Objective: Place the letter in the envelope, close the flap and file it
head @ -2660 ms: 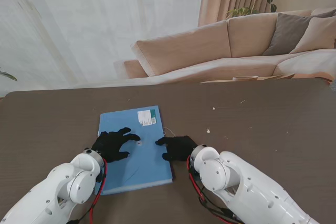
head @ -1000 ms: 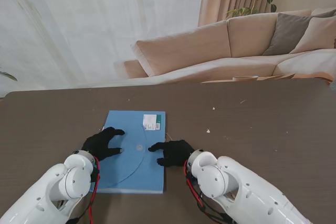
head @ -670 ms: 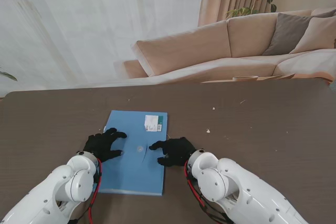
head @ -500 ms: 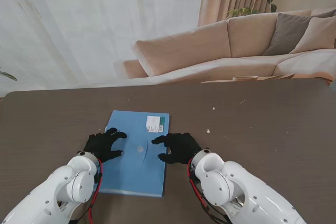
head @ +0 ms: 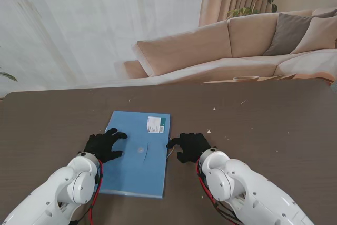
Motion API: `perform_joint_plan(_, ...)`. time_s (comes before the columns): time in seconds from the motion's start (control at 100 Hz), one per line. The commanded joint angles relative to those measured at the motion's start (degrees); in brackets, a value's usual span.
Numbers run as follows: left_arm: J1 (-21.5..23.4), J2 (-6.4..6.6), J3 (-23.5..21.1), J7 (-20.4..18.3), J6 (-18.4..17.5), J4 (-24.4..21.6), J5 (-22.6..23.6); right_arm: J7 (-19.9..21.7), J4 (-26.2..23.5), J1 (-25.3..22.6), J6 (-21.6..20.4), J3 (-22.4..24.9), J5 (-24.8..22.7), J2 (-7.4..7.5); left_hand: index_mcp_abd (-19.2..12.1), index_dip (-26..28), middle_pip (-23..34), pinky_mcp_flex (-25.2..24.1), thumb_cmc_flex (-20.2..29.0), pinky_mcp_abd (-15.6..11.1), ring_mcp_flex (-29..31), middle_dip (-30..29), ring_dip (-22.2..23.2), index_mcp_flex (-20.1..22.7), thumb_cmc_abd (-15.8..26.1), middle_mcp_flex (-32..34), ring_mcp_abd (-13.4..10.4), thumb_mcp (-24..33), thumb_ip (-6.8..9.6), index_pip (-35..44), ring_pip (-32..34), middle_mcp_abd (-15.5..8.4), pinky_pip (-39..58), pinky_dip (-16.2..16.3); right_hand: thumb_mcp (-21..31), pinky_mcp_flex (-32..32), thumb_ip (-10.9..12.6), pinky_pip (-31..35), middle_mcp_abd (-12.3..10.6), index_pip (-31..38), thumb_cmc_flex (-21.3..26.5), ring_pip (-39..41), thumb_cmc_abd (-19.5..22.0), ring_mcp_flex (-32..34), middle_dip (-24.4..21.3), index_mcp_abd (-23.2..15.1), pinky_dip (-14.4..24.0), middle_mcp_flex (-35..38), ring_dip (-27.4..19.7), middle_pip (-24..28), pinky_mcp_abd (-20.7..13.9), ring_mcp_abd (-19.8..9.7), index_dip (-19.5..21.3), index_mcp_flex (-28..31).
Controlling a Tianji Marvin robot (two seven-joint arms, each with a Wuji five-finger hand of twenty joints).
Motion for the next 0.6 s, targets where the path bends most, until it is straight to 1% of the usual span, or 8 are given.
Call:
perform_joint_plan(0.0, 0.6, -0.32, 0.1, -1.1, 0.0, 0.2, 0.1, 1.4, 0.9, 0.4, 0.2, -0.4, 0.4, -0.01, -0.2, -0.6, -1.4, -0.7, 2.0, -0.6, -0.9, 0.5, 0.9, -2.1, -1.7, -1.7, -5.7, 1.0, 0.14, -1.3, 1.4, -1.3, 1.0, -0.6, 1.4, -0.7, 1.5, 1.5, -1.3, 0.1, 0.2, 1.4, -0.5, -2.5, 1.5, 0.7, 1.0, -2.2, 1.5, 1.6, -1.5, -2.1, -1.0, 1.4)
perform_joint_plan(0.07, 0.7, -0.31, 0.1, -1.2, 0.0, 0.2, 0.3, 1.7, 1.8, 1.2, 0.1, -1.2, 0.8, 0.02, -0.2, -0.6, -1.4, -0.7, 2.1, -0.5, -0.9, 0.5, 1.0, -2.0, -1.7, -1.7, -5.6, 1.0, 0.15, -1.4, 1.4, -1.3, 1.0, -0.6, 1.4, -1.0, 1.6, 1.5, -1.4, -0.8, -0.1, 2.2, -0.7, -3.0, 2.9, 0.4, 1.2, -2.8, 2.1, 2.1, -1.7, -2.1, -2.4, 2.0)
perform_joint_plan(0.13, 0.7, -0.31, 0.0, -1.2, -0.1, 0.3, 0.2, 1.9, 2.3, 1.8, -0.3, -1.7, 1.1, 0.06, -0.3, -0.6, -1.4, -0.8, 2.1, -0.4, -0.9, 0.5, 1.0, -2.0, -1.7, -1.7, -5.7, 0.9, 0.14, -1.5, 1.4, -1.3, 1.0, -0.7, 1.4, -1.2, 1.6, 1.5, -1.8, -2.2, -0.2, 2.5, -0.8, -3.5, 3.5, -0.5, 1.3, -3.5, 2.4, 2.2, -1.9, -2.3, -3.8, 1.2)
perform_joint_plan(0.31, 0.6, -0.30, -0.1, -1.2, -0.1, 0.3, 0.2, 3.1, 3.4, 3.6, -0.6, -3.3, 1.3, 0.23, -0.4, -0.6, -1.5, -0.7, 2.1, -0.4, -0.9, 0.5, 1.0, -2.1, -1.7, -1.7, -5.6, 0.8, 0.16, -1.9, 1.3, -1.4, 1.0, -0.9, 1.6, -1.7, 1.7, 1.6, -2.6, -3.9, -0.5, 3.5, -1.3, -4.5, 5.5, 0.8, 1.8, -4.7, 3.3, 3.6, -2.3, -2.8, -7.2, 0.8)
perform_joint_plan(0.43, 0.6, -0.29, 0.0, -1.2, -0.1, 0.4, 0.3, 3.8, 4.2, 4.6, -0.8, -4.1, 2.1, 0.28, -0.3, -0.6, -1.6, -0.7, 2.2, -0.4, -0.9, 0.5, 1.0, -2.1, -1.7, -1.7, -5.6, 0.8, 0.17, -2.2, 1.3, -1.4, 1.0, -1.0, 0.9, -1.9, 1.3, 1.5, -2.9, -3.9, -1.2, 3.7, -1.7, -5.0, 6.0, 1.0, 2.0, -5.2, 3.6, 3.5, -2.5, -2.9, -8.1, 0.5)
perform_joint_plan(0.48, 0.6, -0.28, -0.1, -1.3, -0.1, 0.3, 0.3, 3.6, 4.5, 4.6, -1.2, -4.1, 2.7, 0.22, -0.3, -0.6, -1.6, -0.7, 2.2, -0.4, -0.9, 0.5, 1.0, -2.1, -1.7, -1.8, -5.6, 0.8, 0.17, -2.3, 1.3, -1.4, 1.0, -1.0, 0.3, -1.6, 0.4, 0.3, -3.4, -2.7, -1.4, -0.6, -2.1, -3.9, 2.0, 2.0, 1.5, -3.6, 1.1, -3.2, -1.8, -2.7, -8.2, -0.7)
perform_joint_plan(0.54, 0.6, -0.27, -0.1, -1.4, -0.1, 0.3, 0.3, 3.3, 4.5, 4.4, -1.4, -4.0, 3.2, 0.12, -0.3, -0.6, -1.6, -0.8, 2.2, -0.4, -1.0, 0.5, 1.0, -2.1, -1.7, -1.8, -5.6, 0.8, 0.18, -2.4, 1.2, -1.4, 1.0, -1.0, 0.6, -1.8, 0.2, -1.2, -4.9, 1.4, -1.2, -6.3, -2.4, -3.3, -4.3, 4.8, 0.5, -1.3, -2.7, -9.7, -1.4, -2.0, -4.5, -2.9)
perform_joint_plan(0.59, 0.6, -0.27, -0.1, -1.5, -0.1, 0.3, 0.3, 2.8, 4.3, 4.0, -1.6, -3.8, 3.1, 0.05, -0.4, -0.6, -1.7, -0.8, 2.2, -0.4, -0.9, 0.5, 1.0, -2.1, -1.7, -1.8, -5.6, 0.7, 0.18, -2.5, 1.2, -1.5, 1.1, -1.0, 1.5, -1.9, 0.4, -1.4, -6.0, 3.7, -0.5, -8.9, -2.6, -3.0, -8.9, 5.1, 0.3, 0.0, -4.6, -12.9, -1.3, -1.8, -0.4, -4.1)
